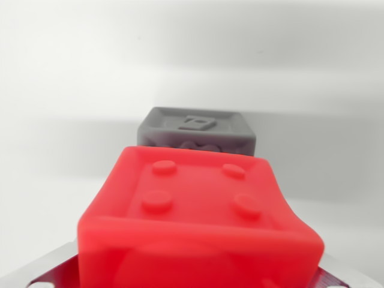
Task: Destack cube
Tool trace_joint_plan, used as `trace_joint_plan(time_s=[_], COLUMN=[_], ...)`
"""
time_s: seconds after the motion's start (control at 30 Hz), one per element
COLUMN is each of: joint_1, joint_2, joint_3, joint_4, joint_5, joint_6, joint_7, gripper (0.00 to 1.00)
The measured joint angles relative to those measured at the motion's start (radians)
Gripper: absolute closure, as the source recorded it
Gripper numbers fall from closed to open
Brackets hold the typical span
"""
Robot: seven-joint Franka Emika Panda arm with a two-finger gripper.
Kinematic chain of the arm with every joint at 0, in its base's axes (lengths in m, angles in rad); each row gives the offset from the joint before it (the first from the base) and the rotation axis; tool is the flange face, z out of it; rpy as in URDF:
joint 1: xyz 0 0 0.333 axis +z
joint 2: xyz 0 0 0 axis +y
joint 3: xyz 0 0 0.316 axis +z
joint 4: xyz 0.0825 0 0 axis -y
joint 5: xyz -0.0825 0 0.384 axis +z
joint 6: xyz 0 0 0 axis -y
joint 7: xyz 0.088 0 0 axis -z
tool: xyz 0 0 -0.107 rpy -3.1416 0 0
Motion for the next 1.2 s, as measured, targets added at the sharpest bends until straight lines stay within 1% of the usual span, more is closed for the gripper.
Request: trace_joint_plan(time_s=[0.1,0.23,0.63,0.83,1.2], joint_1=[0.000,0.000,0.002,0.003,0.007], joint_2=[-0.016,-0.046,-0.121,-0.172,-0.254], joint_3=[0.001,0.003,0.006,0.006,0.006], joint_4=[-0.001,-0.003,-0.006,-0.006,0.002], joint_5=[0.007,0.019,0.044,0.057,0.073], joint_6=[-0.015,-0.041,-0.112,-0.161,-0.250], joint_7=[-0.005,-0.014,-0.032,-0.041,-0.053], gripper=[1.00,1.00,1.00,1.00,1.00])
